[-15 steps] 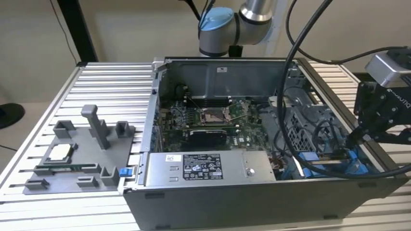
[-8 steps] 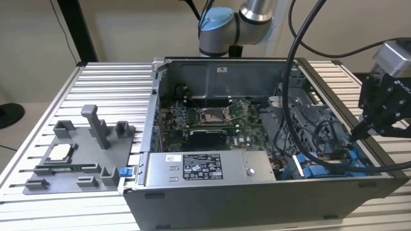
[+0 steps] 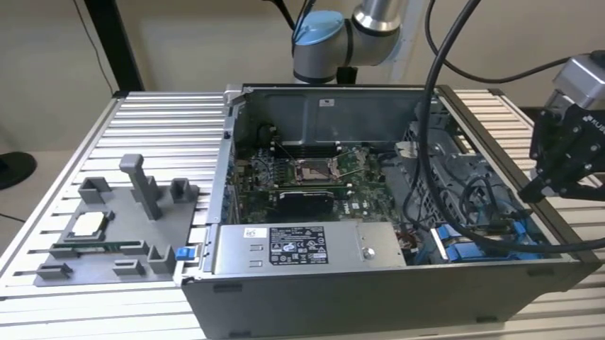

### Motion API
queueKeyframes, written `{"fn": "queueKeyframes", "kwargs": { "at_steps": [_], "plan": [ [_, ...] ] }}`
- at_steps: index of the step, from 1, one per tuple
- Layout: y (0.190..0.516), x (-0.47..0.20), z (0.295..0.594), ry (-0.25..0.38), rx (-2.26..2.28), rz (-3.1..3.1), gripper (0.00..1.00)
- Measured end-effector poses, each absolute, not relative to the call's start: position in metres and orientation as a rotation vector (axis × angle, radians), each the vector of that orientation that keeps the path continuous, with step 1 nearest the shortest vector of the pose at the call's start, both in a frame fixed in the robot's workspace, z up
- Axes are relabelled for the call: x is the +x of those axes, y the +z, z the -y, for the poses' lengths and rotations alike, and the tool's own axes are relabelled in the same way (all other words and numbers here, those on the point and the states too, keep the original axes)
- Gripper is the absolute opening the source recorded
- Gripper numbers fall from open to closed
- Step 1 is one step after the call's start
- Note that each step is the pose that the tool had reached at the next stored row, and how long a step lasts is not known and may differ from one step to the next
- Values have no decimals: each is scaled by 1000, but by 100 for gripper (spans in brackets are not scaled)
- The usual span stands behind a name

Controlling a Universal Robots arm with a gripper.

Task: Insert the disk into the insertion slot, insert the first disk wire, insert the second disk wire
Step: 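Insert the second disk wire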

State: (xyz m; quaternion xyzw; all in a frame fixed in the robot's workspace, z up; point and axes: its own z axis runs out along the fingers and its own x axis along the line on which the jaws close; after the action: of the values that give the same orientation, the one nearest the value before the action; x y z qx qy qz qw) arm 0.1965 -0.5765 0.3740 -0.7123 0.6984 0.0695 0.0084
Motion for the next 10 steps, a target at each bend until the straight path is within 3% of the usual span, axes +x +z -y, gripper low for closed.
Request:
{"fn": "queueKeyframes", "kwargs": {
  "at_steps": [1,2,10],
  "plan": [
    [374,197,577,219,-2231,-2178,0],
    [374,196,578,220,-2237,-2173,100],
    [364,197,580,225,-2272,-2144,100]
  ]
}}
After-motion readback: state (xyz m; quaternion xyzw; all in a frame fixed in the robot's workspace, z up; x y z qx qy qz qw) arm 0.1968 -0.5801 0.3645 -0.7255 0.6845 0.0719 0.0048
